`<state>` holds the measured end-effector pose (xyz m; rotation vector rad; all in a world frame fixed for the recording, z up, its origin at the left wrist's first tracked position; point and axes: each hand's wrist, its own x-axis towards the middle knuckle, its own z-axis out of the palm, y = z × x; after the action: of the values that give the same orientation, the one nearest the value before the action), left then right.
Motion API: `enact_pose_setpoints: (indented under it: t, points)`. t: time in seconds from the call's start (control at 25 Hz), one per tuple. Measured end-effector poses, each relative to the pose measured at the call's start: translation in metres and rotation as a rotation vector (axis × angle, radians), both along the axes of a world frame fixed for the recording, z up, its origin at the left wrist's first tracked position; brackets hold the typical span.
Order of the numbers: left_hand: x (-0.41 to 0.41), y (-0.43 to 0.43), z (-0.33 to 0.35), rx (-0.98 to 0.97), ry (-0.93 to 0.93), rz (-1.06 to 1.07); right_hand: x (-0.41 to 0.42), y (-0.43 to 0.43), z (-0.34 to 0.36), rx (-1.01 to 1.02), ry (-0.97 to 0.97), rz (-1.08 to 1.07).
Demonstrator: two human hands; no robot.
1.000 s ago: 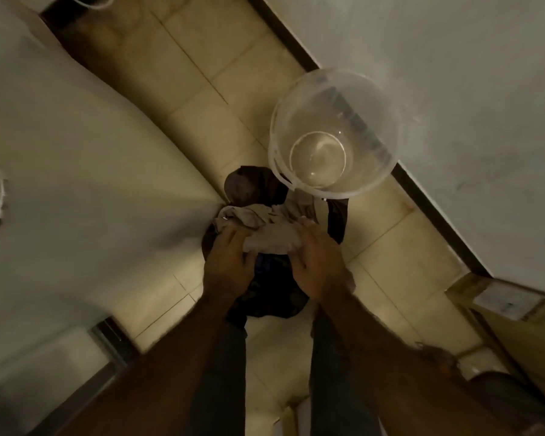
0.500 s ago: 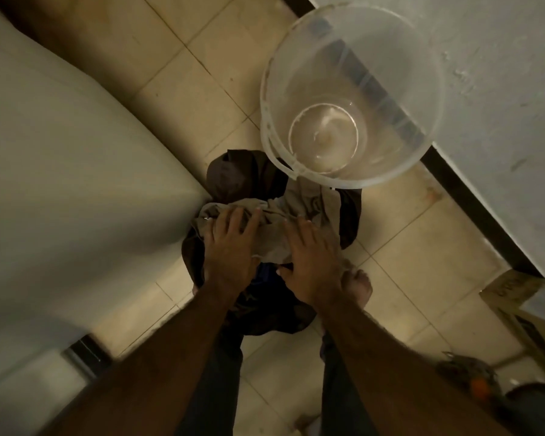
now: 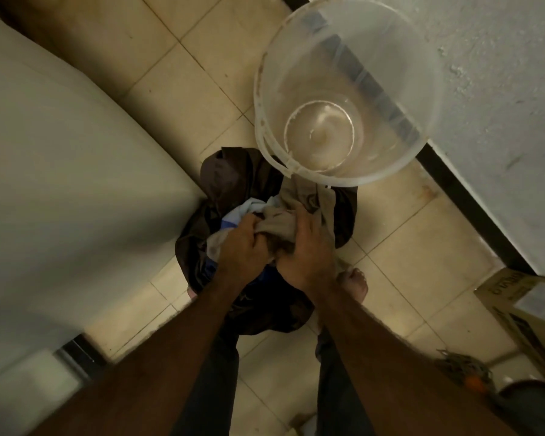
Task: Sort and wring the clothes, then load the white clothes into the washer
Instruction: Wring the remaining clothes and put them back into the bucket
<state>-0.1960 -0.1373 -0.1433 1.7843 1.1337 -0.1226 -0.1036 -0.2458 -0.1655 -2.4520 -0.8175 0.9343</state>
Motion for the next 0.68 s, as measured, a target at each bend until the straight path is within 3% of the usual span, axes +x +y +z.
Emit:
enact_pose_setpoints:
  t: [0.16,0.24,0.32,0.48,0.6,0.68]
  points:
    - [0.03,0.006,0.022,-0.303,0.005,0.484,0.007,-0.001,0.034,0.139,0.224,-0.334]
    - [0.046,0.008,0.028,-0.407,-0.02,0.527,0.008,0.002,0.059,0.19,0.367,-0.346]
    - [0.055,0.008,0.03,-0.373,-0.044,0.516,0.01,0.008,0.077,0.219,0.498,-0.375]
    - [0.051,0.013,0.026,-0.317,-0.035,0.618,0.02,0.022,0.09,0.249,0.541,-0.61]
    - [0.051,0.016,0.035,-0.843,-0.153,0.691,0.025,0.027,0.082,0.189,0.755,-0.873]
    - [0.058,0.011,0.044,-0.942,-0.168,0.691,0.022,0.022,0.076,0.075,0.703,-0.886]
